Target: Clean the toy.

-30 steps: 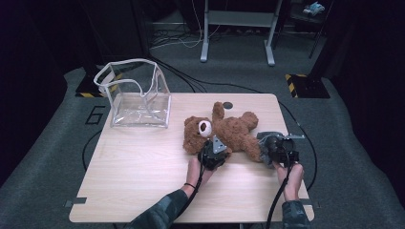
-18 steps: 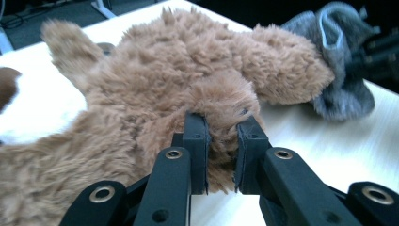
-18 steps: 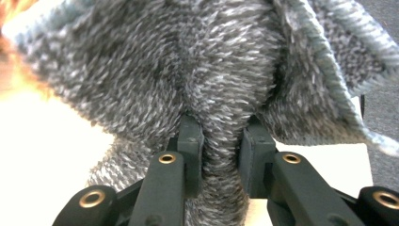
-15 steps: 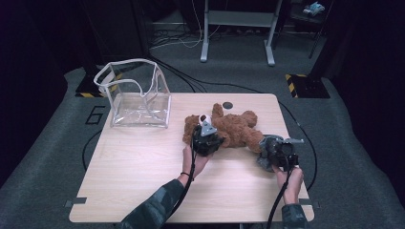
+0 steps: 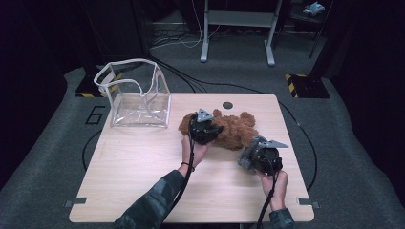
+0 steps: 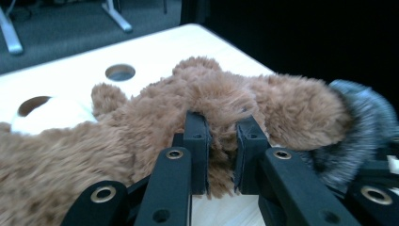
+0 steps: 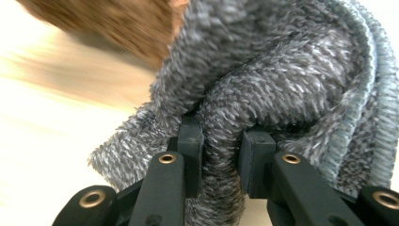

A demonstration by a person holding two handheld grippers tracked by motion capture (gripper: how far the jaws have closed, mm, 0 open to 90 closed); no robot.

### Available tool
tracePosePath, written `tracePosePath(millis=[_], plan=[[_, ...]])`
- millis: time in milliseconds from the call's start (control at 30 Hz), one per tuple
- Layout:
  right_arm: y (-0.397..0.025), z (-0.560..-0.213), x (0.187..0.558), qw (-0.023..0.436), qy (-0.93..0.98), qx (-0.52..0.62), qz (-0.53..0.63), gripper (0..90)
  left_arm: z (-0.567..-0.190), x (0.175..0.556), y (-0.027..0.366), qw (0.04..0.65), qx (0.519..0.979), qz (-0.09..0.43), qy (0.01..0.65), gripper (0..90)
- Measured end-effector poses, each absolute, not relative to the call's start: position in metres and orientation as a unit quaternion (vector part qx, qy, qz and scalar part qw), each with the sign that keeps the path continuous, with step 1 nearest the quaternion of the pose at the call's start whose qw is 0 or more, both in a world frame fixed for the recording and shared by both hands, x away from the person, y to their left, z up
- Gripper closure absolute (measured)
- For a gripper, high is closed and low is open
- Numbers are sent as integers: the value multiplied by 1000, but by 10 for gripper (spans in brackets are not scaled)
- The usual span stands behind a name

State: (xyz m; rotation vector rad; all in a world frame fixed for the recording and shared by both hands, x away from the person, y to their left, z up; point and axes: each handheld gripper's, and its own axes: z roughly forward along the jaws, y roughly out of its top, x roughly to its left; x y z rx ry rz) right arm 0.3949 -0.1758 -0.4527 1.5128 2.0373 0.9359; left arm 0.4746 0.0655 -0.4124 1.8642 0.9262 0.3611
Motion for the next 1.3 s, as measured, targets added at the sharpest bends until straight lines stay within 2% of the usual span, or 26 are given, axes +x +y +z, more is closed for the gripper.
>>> tracePosePath(millis=[267, 667, 1033, 1300], plan=[[-131, -425, 399, 236, 744, 493, 384, 734, -415, 483, 72, 498, 759, 129, 400, 788], [-93, -425, 437, 254, 753, 479, 371, 735, -417, 486, 74, 495, 764, 116, 397, 785], [-129, -427, 450, 273, 730, 529, 334, 738, -414, 490, 86, 493, 762, 118, 403, 779], [-172, -431, 455, 285, 695, 582, 311, 737, -413, 493, 88, 492, 760, 116, 408, 774]])
